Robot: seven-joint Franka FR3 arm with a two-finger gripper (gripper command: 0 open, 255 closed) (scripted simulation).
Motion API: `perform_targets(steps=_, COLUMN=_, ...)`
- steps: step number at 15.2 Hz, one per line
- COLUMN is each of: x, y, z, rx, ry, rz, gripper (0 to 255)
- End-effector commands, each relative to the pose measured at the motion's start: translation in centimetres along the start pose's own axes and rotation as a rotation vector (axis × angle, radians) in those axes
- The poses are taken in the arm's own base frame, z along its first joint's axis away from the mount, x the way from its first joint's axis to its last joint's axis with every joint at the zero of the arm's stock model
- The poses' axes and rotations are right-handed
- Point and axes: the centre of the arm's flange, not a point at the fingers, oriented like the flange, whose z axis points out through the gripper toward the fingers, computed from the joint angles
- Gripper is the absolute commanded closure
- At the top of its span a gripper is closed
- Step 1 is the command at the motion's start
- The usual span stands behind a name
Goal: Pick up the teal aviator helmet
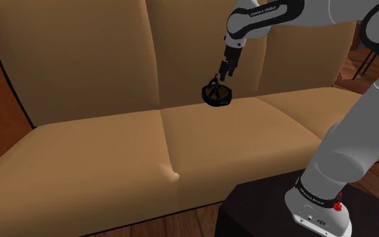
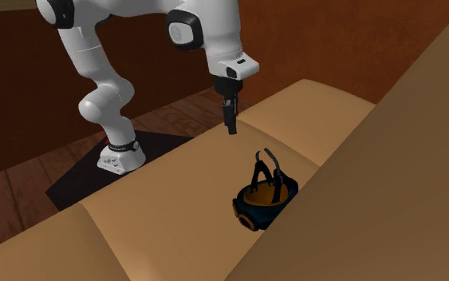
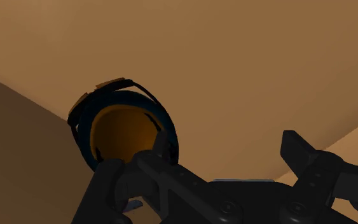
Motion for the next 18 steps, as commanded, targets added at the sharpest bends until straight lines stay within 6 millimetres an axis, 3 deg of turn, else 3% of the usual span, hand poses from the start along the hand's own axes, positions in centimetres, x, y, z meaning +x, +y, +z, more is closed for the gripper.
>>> perform_targets(steps=1, x=1.7, y=1.8, z=1.3, rx=-0.001, ry=0.0, rz=-0.029, gripper=0)
perform_targets(steps=6, x=6.4, y=5.5, z=4.2, rx=0.0, ry=-0.001, rz=-0.096, gripper=0)
perform_targets(steps=14, x=6.0, y=5.7, z=8.3, rx=0.0, ry=-0.001, rz=-0.099, gripper=0)
perform_targets(steps=16, x=6.0, y=5.7, z=8.3, rx=0.0, ry=-0.001, rz=-0.099, gripper=0)
perform_targets(steps=17, x=6.0, y=5.7, z=8.2, rx=0.0, ry=-0.001, rz=-0.099, gripper=255)
perform_targets(steps=18, x=6.0, y=5.7, z=8.2, rx=0.0, ry=-0.001, rz=-0.099, gripper=255)
